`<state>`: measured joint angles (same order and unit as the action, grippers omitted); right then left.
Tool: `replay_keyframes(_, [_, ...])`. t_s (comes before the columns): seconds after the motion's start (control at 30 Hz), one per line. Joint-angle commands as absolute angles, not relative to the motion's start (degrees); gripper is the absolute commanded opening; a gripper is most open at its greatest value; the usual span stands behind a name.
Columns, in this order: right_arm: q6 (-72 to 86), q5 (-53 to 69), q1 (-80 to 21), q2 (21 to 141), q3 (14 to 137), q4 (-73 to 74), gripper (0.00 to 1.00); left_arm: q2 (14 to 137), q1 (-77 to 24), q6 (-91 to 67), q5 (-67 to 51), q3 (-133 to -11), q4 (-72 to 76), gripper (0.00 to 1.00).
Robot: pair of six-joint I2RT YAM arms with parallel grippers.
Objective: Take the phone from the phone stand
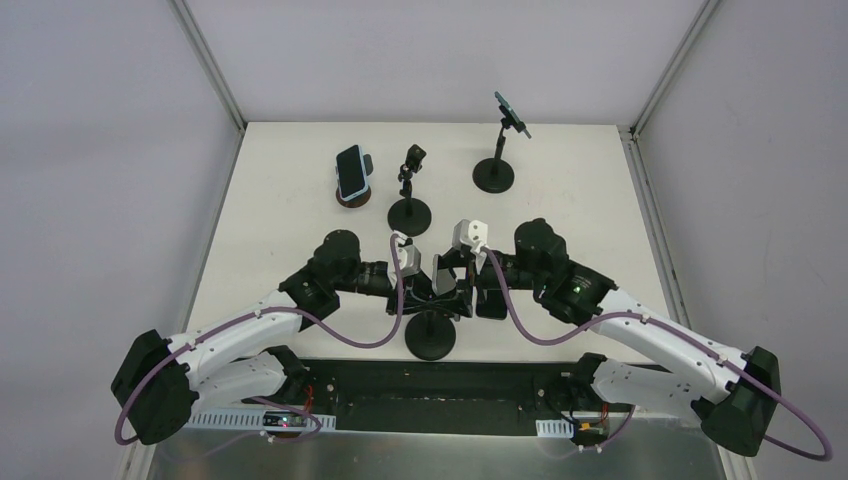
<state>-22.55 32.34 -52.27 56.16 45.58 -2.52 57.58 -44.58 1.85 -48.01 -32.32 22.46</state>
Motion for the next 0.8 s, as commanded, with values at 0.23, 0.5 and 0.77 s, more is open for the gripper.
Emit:
replay_keyframes(0.23, [-23.6, 39.0, -53.0, 56.0, 50.5, 2.4, 0.75, 56.7, -43.3, 1.2, -45.1, -34.0, 27.3, 0.00])
replay_keyframes(0.5, [-23.6, 42.5, -52.9, 58.2, 51.8, 1.8, 0.76, 57.7, -43.3, 1.5, -48.5, -34.5, 27.2, 0.00])
replay_keyframes(0.77, [-21.8, 46.8, -52.2, 59.8, 53.0, 2.0, 0.77, 58.1, -43.3, 1.6, -50.5, -34.5, 27.2, 0.00])
